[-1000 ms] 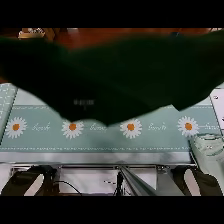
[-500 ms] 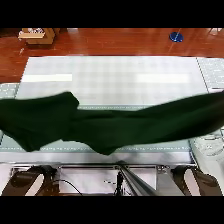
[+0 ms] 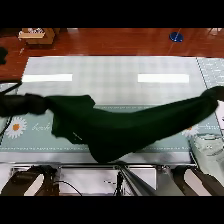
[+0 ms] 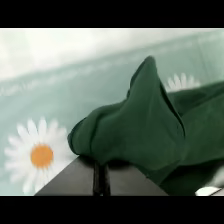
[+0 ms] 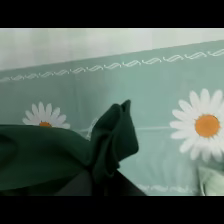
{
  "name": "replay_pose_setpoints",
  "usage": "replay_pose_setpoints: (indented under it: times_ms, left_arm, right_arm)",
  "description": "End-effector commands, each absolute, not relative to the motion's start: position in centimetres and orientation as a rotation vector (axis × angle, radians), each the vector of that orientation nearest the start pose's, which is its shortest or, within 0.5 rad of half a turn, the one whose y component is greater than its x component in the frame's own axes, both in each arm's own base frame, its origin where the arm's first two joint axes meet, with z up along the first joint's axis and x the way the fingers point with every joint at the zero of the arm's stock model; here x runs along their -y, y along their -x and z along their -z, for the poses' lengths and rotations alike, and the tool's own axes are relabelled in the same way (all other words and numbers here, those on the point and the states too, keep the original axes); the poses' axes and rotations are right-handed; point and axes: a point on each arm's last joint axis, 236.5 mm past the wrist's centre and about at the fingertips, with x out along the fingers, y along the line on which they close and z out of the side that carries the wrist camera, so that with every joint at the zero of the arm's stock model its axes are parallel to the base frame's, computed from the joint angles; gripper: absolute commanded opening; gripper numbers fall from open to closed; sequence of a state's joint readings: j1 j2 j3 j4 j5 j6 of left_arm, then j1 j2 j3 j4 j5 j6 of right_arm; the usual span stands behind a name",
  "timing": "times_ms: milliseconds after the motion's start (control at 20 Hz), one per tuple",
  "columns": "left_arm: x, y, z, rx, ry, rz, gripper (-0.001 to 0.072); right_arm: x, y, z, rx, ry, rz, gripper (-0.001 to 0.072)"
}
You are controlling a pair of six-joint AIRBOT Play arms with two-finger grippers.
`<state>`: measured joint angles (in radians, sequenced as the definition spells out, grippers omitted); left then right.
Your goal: Fold the shirts.
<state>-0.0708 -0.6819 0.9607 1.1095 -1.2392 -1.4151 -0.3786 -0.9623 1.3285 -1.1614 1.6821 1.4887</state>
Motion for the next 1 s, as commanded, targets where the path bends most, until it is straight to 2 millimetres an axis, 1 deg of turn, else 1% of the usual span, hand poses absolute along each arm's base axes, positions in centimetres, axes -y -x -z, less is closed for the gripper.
replay_pose_setpoints:
  times_ms: [0, 50, 100, 150, 200, 300, 400, 500, 600, 650, 700, 750, 800, 850, 900, 950]
  left_arm:
    - [11.6, -35.4, -13.0, -0.736, 0.204, 0.412, 0.0023]
    - [11.8, -37.1, -12.4, -0.715, 0.227, 0.405, 0.0022]
    - [11.8, -38.9, -11.4, -0.704, 0.244, 0.393, 0.0023]
    - [11.7, -40.3, -10.2, -0.702, 0.255, 0.381, 0.0023]
    - [11.5, -41.6, -8.8, -0.71, 0.272, 0.36, 0.0023]
    - [11.7, -43.0, -5.3, -0.76, 0.281, 0.334, 0.0023]
    - [12.8, -43.0, -1.8, -0.845, 0.28, 0.345, 0.0023]
    - [13.8, -42.6, 0.7, -0.908, 0.274, 0.359, 0.0024]
    - [14.2, -42.4, 2.1, -0.943, 0.272, 0.364, 0.0025]
    - [14.2, -42.3, 2.2, -0.949, 0.274, 0.365, 0.0031]
    - [14.0, -42.2, 1.9, -0.954, 0.276, 0.368, 0.008]
    - [13.6, -42.0, 1.3, -0.969, 0.285, 0.378, 0.0194]
    - [13.0, -41.9, 0.4, -0.99, 0.295, 0.391, 0.0316]
    - [12.1, -41.6, -0.7, -1.017, 0.299, 0.404, 0.0429]
    - [10.6, -40.9, -1.9, -1.059, 0.297, 0.417, 0.0489]
    - [9.3, -40.0, -3.0, -1.108, 0.306, 0.429, 0.0489]
  right_arm:
    - [0.9, -35.3, -10.1, -1.22, -0.553, -0.177, 0.0021]
    - [0.9, -37.6, -9.1, -1.184, -0.606, -0.186, 0.0021]
    - [1.0, -40.2, -8.2, -1.132, -0.654, -0.19, 0.0022]
    - [1.3, -42.1, -7.5, -1.09, -0.696, -0.187, 0.0021]
    - [1.5, -44.0, -6.7, -1.046, -0.73, -0.18, 0.0021]
    - [1.4, -46.7, -4.6, -1.011, -0.758, -0.149, 0.0021]
    - [0.2, -48.1, -2.1, -1.028, -0.742, -0.145, 0.0022]
    - [-1.2, -48.6, 0.8, -1.071, -0.682, -0.148, 0.0022]
    - [-2.3, -48.5, 3.0, -1.12, -0.616, -0.153, 0.0023]
    - [-2.8, -48.4, 3.3, -1.129, -0.596, -0.166, 0.0026]
    - [-3.0, -48.5, 3.0, -1.12, -0.593, -0.179, 0.0088]
    - [-2.8, -48.5, 2.1, -1.106, -0.594, -0.187, 0.0187]
    - [-2.1, -48.3, 0.7, -1.089, -0.581, -0.198, 0.0252]
    - [-1.3, -48.0, -1.2, -1.075, -0.563, -0.217, 0.0251]
    - [-0.3, -47.2, -3.4, -1.067, -0.537, -0.24, 0.0252]
    - [0.9, -46.0, -5.1, -1.077, -0.501, -0.247, 0.0258]
